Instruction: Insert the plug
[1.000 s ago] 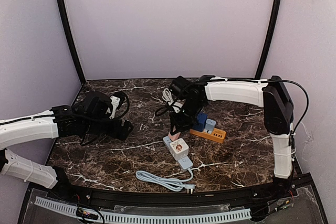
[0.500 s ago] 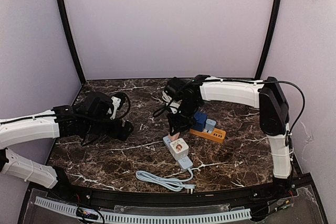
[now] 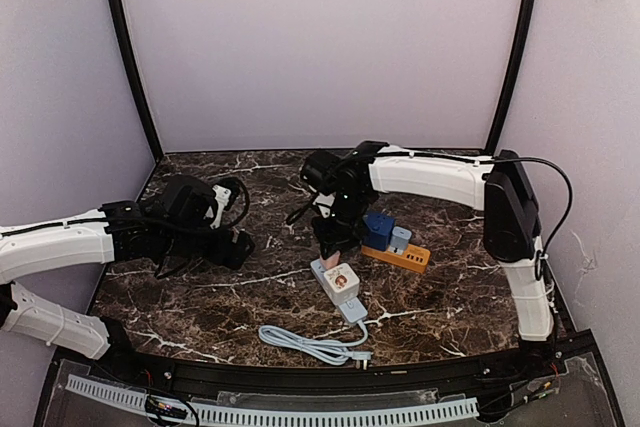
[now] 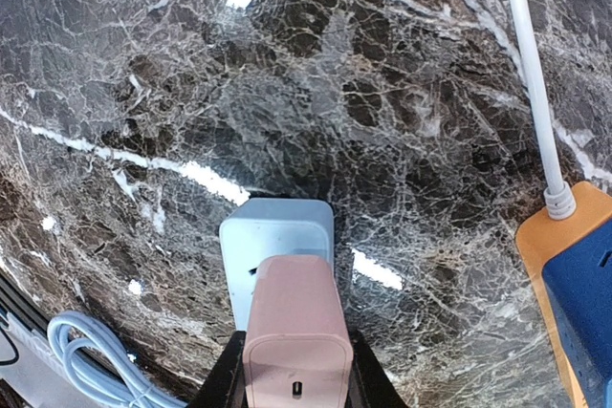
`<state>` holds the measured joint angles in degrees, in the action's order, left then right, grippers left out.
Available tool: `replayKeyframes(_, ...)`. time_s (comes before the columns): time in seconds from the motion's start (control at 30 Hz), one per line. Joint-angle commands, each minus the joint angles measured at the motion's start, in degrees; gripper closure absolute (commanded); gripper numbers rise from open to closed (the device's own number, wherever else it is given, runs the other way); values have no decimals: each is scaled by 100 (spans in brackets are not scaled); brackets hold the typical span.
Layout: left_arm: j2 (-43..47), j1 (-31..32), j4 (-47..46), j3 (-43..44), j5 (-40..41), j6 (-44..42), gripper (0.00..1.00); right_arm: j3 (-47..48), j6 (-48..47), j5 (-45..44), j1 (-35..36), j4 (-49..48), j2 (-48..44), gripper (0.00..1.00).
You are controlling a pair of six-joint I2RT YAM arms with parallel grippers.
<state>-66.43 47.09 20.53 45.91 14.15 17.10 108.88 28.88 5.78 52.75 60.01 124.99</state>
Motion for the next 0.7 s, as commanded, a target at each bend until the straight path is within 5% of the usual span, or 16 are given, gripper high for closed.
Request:
replayKeyframes(0.0, 46, -25, 373, 54, -33, -102, 3, 439, 239, -626, 87, 340, 448, 100)
replayKeyframes(0.67, -203, -25, 882, 945, -98, -523, 1, 1238, 838, -1418, 556, 1114, 1098, 100)
